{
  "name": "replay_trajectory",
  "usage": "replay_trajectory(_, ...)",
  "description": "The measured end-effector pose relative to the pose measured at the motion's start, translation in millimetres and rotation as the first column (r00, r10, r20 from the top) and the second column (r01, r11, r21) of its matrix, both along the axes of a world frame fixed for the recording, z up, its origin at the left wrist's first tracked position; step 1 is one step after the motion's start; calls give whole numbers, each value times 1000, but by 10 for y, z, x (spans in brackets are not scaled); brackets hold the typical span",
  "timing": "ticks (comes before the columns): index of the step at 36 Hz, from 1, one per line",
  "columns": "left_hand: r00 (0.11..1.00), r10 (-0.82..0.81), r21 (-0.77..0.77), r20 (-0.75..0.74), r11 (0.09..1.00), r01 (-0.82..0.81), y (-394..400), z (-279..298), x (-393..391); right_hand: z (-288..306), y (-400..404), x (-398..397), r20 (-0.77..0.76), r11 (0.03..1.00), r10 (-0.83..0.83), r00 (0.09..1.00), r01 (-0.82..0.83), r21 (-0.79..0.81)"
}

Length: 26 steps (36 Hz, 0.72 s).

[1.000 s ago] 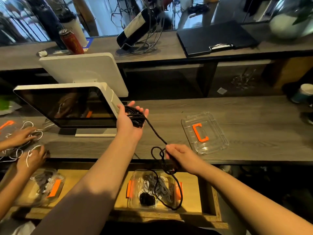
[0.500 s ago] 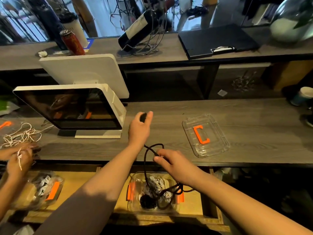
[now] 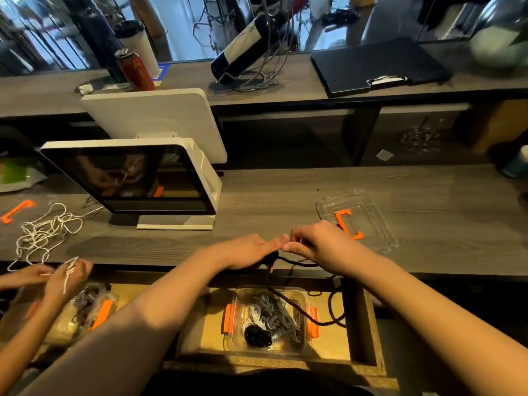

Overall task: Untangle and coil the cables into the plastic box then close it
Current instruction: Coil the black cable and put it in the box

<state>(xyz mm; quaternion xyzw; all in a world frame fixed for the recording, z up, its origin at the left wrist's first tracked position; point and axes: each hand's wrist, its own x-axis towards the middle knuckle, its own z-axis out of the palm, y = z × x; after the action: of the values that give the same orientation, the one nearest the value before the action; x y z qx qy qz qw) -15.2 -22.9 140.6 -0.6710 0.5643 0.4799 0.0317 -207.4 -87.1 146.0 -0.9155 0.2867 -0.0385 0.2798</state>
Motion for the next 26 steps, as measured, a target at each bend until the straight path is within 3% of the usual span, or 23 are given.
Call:
replay_trajectory(6, 986, -160, 149, 48, 977, 151, 82, -85, 76, 71, -74, 46, -202, 997, 22, 979, -8, 71)
replay_trajectory(9, 987, -156, 128, -45, 979, 160, 122, -41, 103, 64, -93, 55, -247, 998, 11, 969, 4, 61)
replay_trajectory(13, 926, 34, 98, -375, 995, 4, 181, 105, 350, -127, -132, -32, -262, 998, -46, 964, 31, -60)
replay_trajectory(17, 839, 188, -43, -510, 969, -243, 242, 161, 520, -396, -152, -268, -126, 991, -132, 983, 132, -14)
replay_trajectory(21, 708, 345, -33, -617, 887, -461, 325, 110, 473, -503, -25, -301, 38, 937, -212, 977, 192, 291)
replay_trajectory(26, 280, 511, 140, -813, 637, -758, 302, -18, 233, -455, 121, -174, 214, 822, -275, 937, 114, 558)
